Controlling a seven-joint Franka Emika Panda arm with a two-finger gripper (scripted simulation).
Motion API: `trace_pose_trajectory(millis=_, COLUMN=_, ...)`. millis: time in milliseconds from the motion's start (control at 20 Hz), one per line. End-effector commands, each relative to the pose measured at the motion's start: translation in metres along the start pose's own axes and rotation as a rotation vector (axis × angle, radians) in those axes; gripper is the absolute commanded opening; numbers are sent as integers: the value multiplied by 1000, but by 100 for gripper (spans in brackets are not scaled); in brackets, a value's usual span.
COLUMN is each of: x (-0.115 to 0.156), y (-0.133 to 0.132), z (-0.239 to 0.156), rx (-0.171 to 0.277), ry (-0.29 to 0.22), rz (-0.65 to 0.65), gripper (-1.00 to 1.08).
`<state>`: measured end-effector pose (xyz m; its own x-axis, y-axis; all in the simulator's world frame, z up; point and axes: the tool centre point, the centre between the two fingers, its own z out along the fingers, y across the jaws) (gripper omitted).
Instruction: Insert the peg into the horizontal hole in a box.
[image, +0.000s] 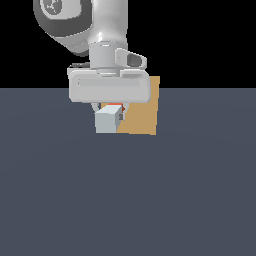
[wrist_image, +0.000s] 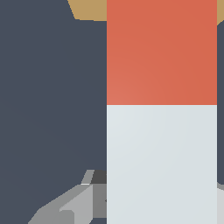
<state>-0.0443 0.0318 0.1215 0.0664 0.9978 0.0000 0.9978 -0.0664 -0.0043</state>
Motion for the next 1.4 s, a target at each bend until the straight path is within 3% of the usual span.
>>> trace_pose_trajectory(millis=0, x=7, y=-2, z=-6, rx=-4, ry=0, rz=26, gripper=-100)
trace_pose_trajectory(millis=1350, x=30, y=-4, z=-12, rx=-4, ry=1, rz=65, gripper=-100)
